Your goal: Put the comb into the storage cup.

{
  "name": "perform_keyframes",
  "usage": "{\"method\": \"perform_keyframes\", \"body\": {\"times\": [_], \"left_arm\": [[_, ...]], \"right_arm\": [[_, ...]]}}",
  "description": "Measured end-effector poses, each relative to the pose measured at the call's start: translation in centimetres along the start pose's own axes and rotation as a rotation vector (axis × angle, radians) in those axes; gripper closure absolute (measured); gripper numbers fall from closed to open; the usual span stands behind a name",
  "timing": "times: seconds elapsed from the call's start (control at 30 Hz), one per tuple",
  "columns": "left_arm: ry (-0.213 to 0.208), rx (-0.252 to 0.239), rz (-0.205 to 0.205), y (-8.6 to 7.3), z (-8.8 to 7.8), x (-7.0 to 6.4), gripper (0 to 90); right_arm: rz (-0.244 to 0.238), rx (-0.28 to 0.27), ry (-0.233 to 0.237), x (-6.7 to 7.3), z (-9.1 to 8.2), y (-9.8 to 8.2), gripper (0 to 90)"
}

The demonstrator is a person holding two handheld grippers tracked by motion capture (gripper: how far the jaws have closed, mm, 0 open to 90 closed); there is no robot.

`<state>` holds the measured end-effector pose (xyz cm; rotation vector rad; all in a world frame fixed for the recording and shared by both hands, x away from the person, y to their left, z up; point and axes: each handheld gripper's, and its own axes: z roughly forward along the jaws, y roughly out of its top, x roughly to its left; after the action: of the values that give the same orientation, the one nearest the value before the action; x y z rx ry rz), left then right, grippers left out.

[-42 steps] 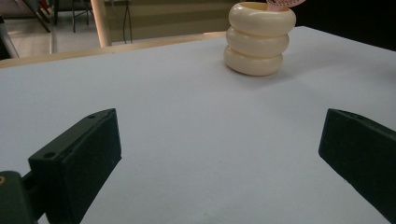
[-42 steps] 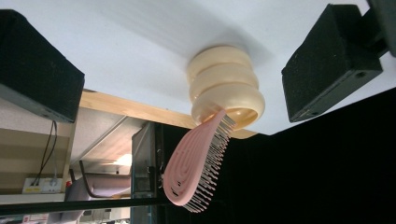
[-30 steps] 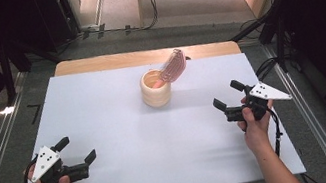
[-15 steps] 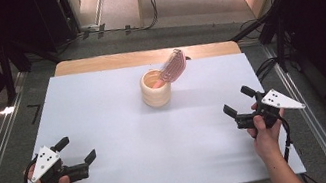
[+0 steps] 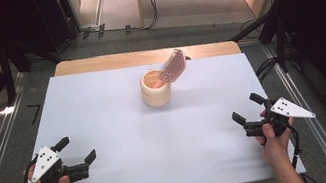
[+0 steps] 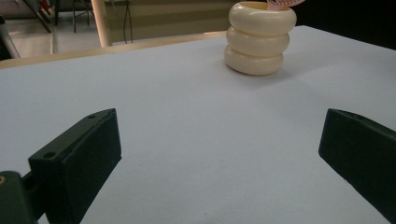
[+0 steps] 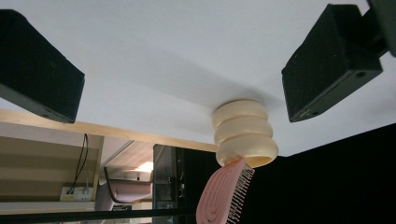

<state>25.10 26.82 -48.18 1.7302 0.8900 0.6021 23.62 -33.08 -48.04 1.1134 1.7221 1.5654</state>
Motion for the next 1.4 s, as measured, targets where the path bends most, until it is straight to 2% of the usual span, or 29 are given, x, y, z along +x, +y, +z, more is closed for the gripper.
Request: {"method": "perform_keyframes", "body": {"times": [0.57,1.0,1.13,1.3,1.4], "left_arm": [[0.0,-0.002,0.0,0.0,0.0,0.0,0.0],[0.0,-0.004,-0.001,0.0,-0.1,0.1,0.0],[0.001,-0.004,0.002,0.0,-0.1,0.1,0.0],[0.004,-0.006,0.0,0.0,-0.1,0.1,0.0],[0.002,-0.006,0.003,0.0,-0.1,0.1,0.0]], "right_arm": [[0.006,0.011,-0.023,-0.6,-2.8,-1.4,0.0],[0.012,0.04,-0.046,-1.2,-4.6,-3.2,0.0],[0.012,0.033,-0.058,-1.6,-5.2,-3.5,0.0],[0.056,0.004,-0.059,-2.3,-5.7,-4.0,0.0],[0.036,0.013,-0.057,-2.1,-5.6,-4.1,0.0]]}}
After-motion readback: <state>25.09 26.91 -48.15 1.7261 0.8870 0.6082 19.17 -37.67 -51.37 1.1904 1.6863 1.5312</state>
